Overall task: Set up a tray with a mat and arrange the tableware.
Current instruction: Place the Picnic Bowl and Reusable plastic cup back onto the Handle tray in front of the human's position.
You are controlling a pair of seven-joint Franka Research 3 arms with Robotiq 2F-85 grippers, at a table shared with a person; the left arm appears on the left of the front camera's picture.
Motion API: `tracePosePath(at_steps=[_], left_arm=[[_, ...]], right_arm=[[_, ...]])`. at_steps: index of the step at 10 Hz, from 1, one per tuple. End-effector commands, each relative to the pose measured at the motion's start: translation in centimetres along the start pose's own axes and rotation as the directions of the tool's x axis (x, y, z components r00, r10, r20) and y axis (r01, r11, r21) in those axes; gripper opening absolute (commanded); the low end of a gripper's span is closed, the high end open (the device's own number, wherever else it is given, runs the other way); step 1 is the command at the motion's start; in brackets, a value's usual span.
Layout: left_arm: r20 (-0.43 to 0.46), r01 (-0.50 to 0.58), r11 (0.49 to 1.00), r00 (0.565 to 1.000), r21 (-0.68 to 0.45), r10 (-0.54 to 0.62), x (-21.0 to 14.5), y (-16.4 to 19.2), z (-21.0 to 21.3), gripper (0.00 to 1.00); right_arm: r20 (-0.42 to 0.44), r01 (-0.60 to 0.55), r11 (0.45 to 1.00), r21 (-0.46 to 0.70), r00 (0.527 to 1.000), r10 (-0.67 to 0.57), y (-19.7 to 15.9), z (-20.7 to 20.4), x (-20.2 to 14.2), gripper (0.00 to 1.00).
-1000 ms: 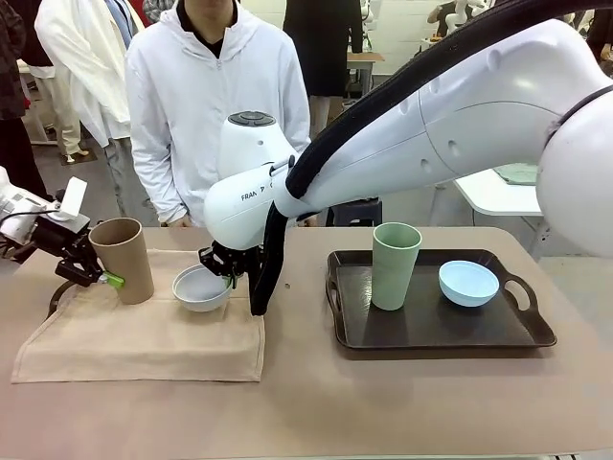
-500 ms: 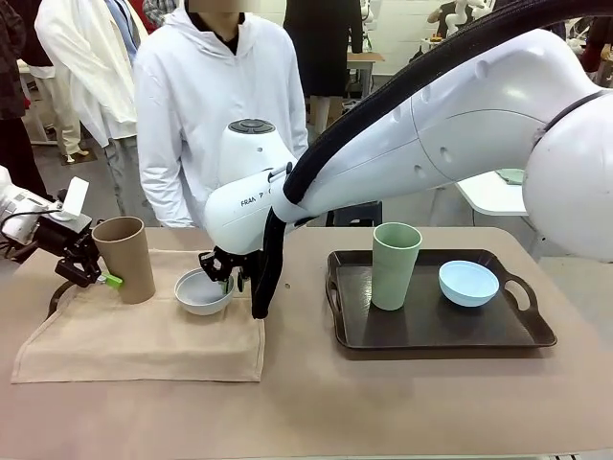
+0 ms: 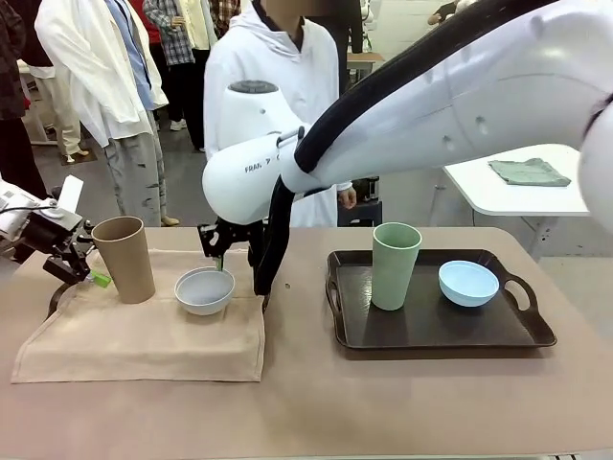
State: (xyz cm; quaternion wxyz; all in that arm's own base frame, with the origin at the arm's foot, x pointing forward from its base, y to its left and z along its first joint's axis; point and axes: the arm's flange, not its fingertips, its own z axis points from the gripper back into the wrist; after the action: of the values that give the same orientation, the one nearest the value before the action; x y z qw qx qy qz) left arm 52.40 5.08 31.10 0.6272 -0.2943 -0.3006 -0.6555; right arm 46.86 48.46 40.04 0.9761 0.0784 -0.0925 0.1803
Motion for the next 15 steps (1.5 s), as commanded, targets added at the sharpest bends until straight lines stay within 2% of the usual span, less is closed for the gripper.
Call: tracePosePath(at_steps=[1,2,3,5,6,8,9,11,13,14,15], left_arm=[[-0.131,-0.075,0.997,0.989,-0.024,0.072,1.0,-0.9,1.8,1.0],[-0.237,-0.135,0.991,0.963,-0.003,0.13,1.6,-1.7,3.0,1.0],[-0.329,-0.185,0.981,0.924,0.061,0.195,2.6,-2.7,4.3,1.0],[-0.49,-0.253,0.939,0.803,0.235,0.339,5.5,-4.8,6.2,1.0],[-0.495,-0.275,0.907,0.768,0.318,0.406,7.7,-6.3,7.2,1.0],[-0.425,-0.353,0.793,0.697,0.497,0.577,10.9,-7.5,8.2,1.0],[-0.424,-0.333,0.73,0.641,0.597,0.639,12.4,-8.6,8.6,1.0],[-0.445,-0.315,0.66,0.538,0.682,0.716,16.5,-10.6,8.3,1.0],[-0.47,-0.351,0.653,0.48,0.671,0.741,20.8,-11.5,7.7,1.0],[-0.485,-0.393,0.666,0.47,0.634,0.738,23.4,-12.2,7.8,1.0],[-0.471,-0.437,0.667,0.479,0.604,0.741,25.5,-12.4,8.2,1.0]], right_arm=[[0.027,0.02,0.999,-0.035,0.999,-0.019,-0.8,1.7,-2.3,0.87],[0.019,0.016,0.999,-0.046,1.0,-0.015,-1.0,2.7,-3.0,0.97],[-0.001,-0.009,0.998,-0.068,1.0,0.009,-1.4,4.0,-3.7,1.0],[-0.025,-0.021,0.994,-0.107,1.0,0.018,-2.3,7.0,-5.2,1.0],[-0.025,-0.02,0.992,-0.126,1.0,0.017,-2.3,8.8,-6.3,1.0],[-0.03,-0.019,0.988,-0.152,0.999,0.015,-2.7,12.3,-8.2,1.0],[-0.026,-0.044,0.989,-0.14,0.999,0.041,-2.5,14.2,-9.1,1.0],[-0.015,-0.047,0.987,-0.151,0.999,0.046,-2.4,17.7,-10.3,1.0],[-0.047,-0.031,0.99,-0.135,0.999,0.025,-2.5,19.8,-10.6,1.0],[-0.046,-0.031,0.99,-0.136,0.999,0.025,-2.3,20.9,-10.9,1.0],[-0.041,-0.028,0.988,-0.149,0.999,0.022,-2.3,21.8,-11.1,1.0]])
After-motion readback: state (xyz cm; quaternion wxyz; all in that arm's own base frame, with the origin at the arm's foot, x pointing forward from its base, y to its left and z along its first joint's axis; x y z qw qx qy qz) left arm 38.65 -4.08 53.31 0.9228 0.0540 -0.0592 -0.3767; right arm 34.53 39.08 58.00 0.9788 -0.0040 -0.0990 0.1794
